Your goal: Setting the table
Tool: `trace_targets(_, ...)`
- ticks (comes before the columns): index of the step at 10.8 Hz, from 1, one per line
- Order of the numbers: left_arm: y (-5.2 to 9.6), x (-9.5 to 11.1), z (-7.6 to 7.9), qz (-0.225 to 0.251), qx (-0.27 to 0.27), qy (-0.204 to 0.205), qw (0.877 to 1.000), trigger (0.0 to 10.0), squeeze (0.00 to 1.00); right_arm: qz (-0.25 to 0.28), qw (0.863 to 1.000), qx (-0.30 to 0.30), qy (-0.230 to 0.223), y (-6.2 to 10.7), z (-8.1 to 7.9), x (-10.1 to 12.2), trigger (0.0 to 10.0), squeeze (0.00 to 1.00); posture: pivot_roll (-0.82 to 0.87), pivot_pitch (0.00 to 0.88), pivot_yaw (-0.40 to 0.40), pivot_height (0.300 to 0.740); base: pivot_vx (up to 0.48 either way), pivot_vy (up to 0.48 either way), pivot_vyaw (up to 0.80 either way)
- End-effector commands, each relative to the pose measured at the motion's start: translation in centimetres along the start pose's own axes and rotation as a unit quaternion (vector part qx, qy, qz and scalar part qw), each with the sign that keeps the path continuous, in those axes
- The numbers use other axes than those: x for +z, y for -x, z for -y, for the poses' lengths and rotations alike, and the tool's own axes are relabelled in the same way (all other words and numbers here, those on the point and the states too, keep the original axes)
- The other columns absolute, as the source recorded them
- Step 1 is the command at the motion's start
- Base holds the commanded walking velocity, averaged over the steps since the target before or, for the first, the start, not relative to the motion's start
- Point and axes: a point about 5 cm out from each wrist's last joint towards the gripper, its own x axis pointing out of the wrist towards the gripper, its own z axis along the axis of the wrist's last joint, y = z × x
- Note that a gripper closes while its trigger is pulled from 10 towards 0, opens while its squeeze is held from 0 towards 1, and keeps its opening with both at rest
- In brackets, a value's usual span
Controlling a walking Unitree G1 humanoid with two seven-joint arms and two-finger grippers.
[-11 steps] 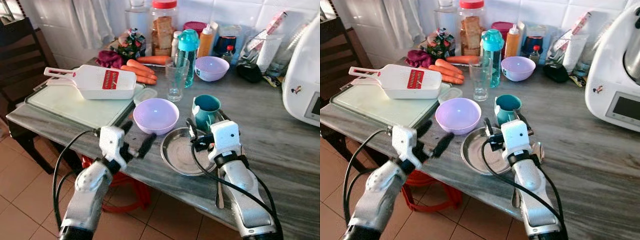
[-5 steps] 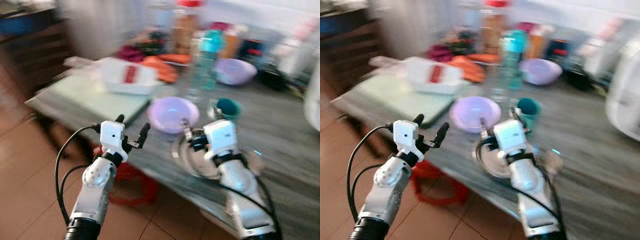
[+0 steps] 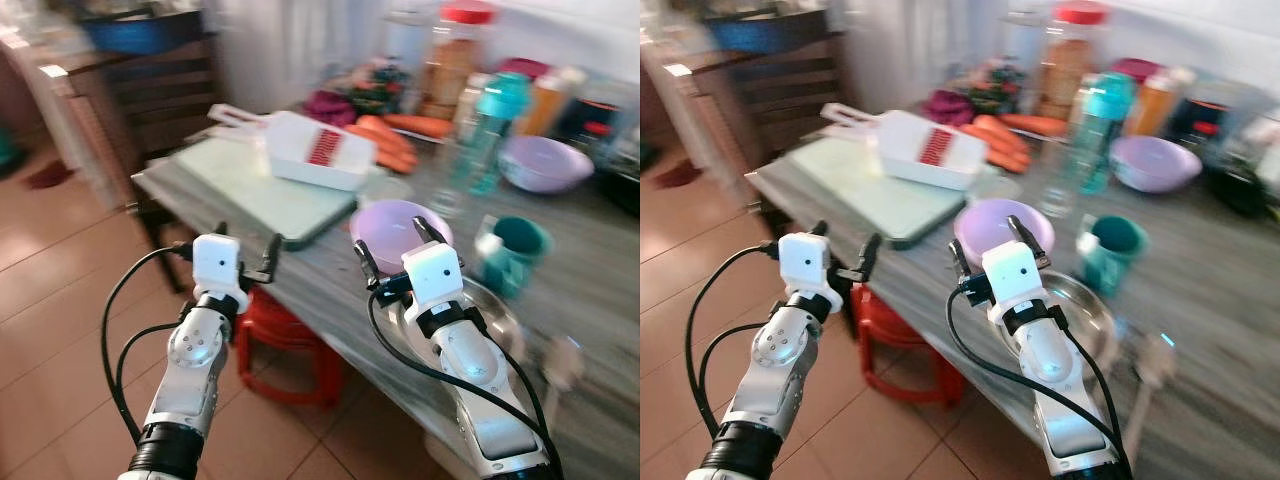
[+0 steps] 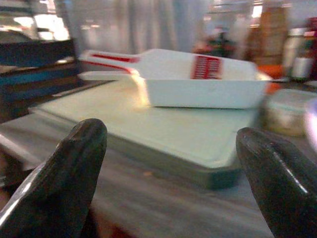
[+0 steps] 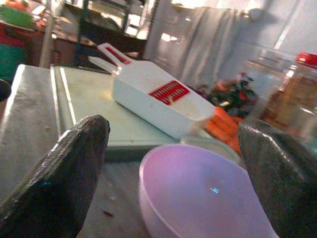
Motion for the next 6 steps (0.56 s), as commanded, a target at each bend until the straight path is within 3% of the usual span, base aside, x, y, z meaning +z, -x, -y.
trace_targets(1,-0.4,0.3,0.1,0.007,0.007,-0.010,1.000,10.0,0.00,0.011,1.000,0.004,0.005,-0.1,0.1,0.7,10.0,0.00,0.00,0.000,0.004,0.740,0.000,0.000,0.80)
trace_targets(6,-0.6,0.3,-0.8,0.006,0.044,-0.030,0.999,10.0,0.00,0.012,1.000,0.009,0.000,-0.2,-0.1,0.7,10.0,0.00,0.00,0.000,0.005,0.740,0.000,0.000,0.80)
